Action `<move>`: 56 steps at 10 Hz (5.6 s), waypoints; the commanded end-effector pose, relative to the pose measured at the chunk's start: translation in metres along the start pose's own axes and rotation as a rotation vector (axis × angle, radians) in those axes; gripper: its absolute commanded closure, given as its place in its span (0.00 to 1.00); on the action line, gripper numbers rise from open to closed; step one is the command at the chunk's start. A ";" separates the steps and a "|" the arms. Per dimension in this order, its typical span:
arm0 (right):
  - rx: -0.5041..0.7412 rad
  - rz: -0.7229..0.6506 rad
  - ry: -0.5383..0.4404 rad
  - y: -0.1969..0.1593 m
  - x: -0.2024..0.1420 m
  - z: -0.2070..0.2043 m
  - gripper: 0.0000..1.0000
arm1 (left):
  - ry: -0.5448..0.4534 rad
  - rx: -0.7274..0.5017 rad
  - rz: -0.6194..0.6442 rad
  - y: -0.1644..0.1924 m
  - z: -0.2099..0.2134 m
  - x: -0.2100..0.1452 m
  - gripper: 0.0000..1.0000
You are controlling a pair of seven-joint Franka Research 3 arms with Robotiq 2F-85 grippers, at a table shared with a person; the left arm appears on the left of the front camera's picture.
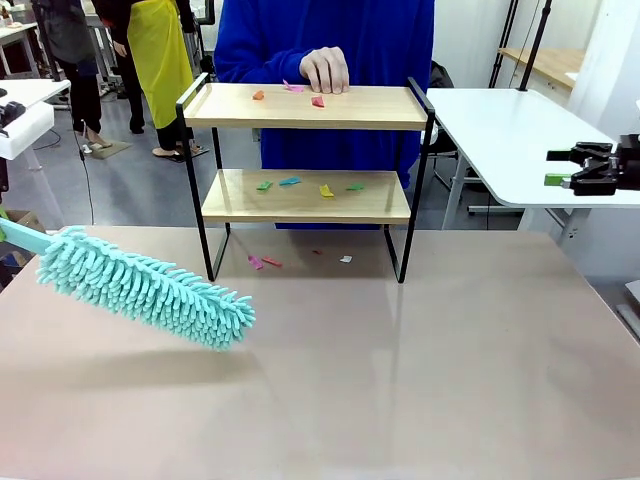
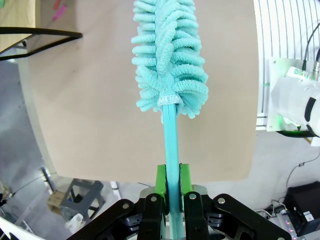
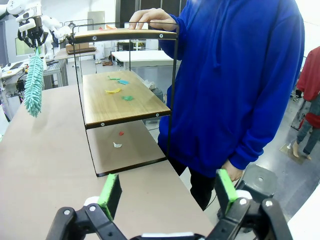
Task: Clean the shelf.
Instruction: Clean the specific section of the Shelf indicated by the human with the Duster.
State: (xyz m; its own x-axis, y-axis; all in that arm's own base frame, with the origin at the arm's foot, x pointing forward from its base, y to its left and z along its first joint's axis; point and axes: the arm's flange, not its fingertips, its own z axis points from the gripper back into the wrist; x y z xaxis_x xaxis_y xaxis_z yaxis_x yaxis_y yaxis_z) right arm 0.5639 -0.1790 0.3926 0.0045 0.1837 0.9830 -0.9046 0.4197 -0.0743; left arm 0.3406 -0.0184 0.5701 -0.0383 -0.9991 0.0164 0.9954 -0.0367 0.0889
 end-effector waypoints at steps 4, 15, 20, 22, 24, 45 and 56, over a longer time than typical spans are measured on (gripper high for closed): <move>0.002 0.006 -0.002 0.000 0.003 -0.002 0.00 | -0.289 -0.024 0.009 -0.019 0.035 -0.009 0.87; 0.002 0.006 -0.002 0.000 0.003 -0.002 0.00 | -0.641 0.068 0.858 -0.051 0.183 0.155 0.87; 0.002 0.006 -0.002 0.000 0.003 -0.002 0.00 | -0.662 0.035 0.791 -0.064 0.187 0.138 0.87; 0.002 0.006 -0.002 0.000 0.003 -0.002 0.00 | -0.640 0.089 0.881 -0.070 0.194 0.191 0.87; 0.002 0.006 -0.002 0.000 0.003 -0.002 0.00 | -0.593 0.122 0.983 -0.068 0.216 0.272 0.87; 0.002 0.006 -0.002 0.000 0.003 -0.002 0.00 | -0.450 0.275 1.586 0.058 0.090 0.483 0.87; 0.002 0.006 -0.002 0.000 0.003 -0.002 0.00 | -0.269 0.273 1.684 0.087 0.072 0.352 0.87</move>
State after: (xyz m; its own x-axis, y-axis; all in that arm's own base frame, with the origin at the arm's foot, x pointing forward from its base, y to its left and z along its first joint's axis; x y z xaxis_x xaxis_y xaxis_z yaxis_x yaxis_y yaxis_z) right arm 0.5640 -0.1788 0.3927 0.0042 0.1836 0.9830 -0.9047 0.4194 -0.0745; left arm 0.4173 -0.3980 0.6640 0.8934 0.1087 0.4359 -0.0901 0.9939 -0.0632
